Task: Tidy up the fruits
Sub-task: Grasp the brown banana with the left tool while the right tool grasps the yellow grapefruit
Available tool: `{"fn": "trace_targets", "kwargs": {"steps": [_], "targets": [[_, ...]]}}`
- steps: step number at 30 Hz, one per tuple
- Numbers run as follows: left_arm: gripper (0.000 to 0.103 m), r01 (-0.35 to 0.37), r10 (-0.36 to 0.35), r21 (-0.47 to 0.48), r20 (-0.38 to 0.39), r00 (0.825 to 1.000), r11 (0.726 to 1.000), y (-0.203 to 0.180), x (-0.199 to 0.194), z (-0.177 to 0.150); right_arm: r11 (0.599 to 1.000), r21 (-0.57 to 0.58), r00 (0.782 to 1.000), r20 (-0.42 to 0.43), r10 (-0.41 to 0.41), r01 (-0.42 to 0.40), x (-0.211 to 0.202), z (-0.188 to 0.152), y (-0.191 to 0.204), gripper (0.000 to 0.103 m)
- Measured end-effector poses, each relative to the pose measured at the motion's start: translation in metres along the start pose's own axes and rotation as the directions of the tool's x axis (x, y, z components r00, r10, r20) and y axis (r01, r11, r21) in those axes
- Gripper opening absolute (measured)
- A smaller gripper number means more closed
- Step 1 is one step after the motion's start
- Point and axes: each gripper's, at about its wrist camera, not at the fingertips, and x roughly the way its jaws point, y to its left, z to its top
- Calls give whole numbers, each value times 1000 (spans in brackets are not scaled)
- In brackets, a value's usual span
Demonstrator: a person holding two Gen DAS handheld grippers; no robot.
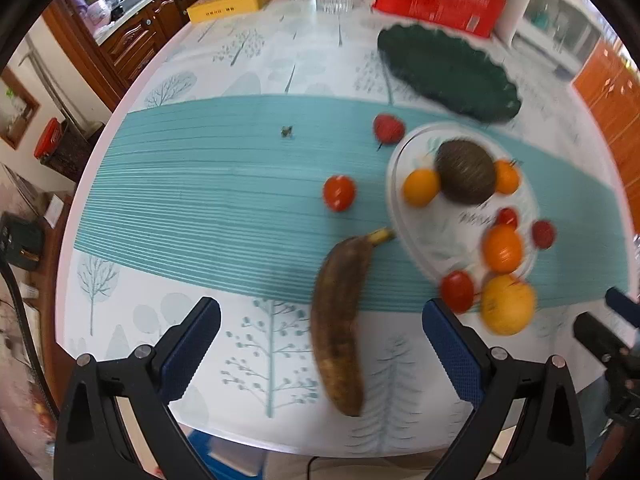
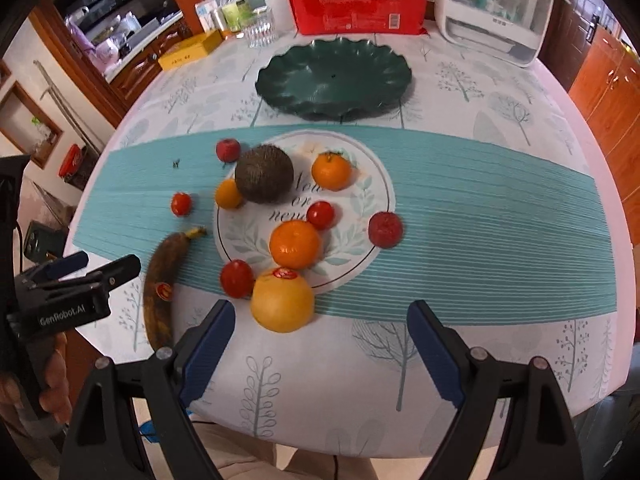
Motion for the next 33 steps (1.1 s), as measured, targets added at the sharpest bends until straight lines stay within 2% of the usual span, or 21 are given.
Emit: {"fn": "trace_targets", "kwargs": {"steps": [6,15,20,23,26,27,28,29,33], "targets": [[100,31,-32,-11,-62,998,999,7,27,-4,999,-49,999,-35,17,-18,25,-2,10,87],[92,74,-78,-48,-91,993,996,12,56,-5,997,-54,992,-113,47,-54,67,-6,17,69],[79,115,-122,-68,-107,987,991,12,67,-5,996,-25,987,-138,82,-86,78,-6,17,61],[67,136,-144,-69,-128,981,988,9,75,-5,993,-5,982,-152,114,-116,83,-5,15,52],[58,134,-141,-61,-116,983,989,6,75,-9,993,-5,982,-146,117,-119,83,-6,15,52],[53,130,-136,-57,-114,984,990,4,74,-9,993,-8,983,-143,117,-119,83,-6,15,52],[41,129,-134,-53,-109,985,990,2,73,-9,993,-9,983,-140,116,-119,83,-6,17,51],[36,113,-118,-47,-103,988,992,1,72,-9,993,-11,984,-137,116,-119,83,-6,17,51],[33,95,-100,-53,-99,990,994,-2,72,-8,993,-19,986,-126,113,-116,81,-9,16,49]]}}
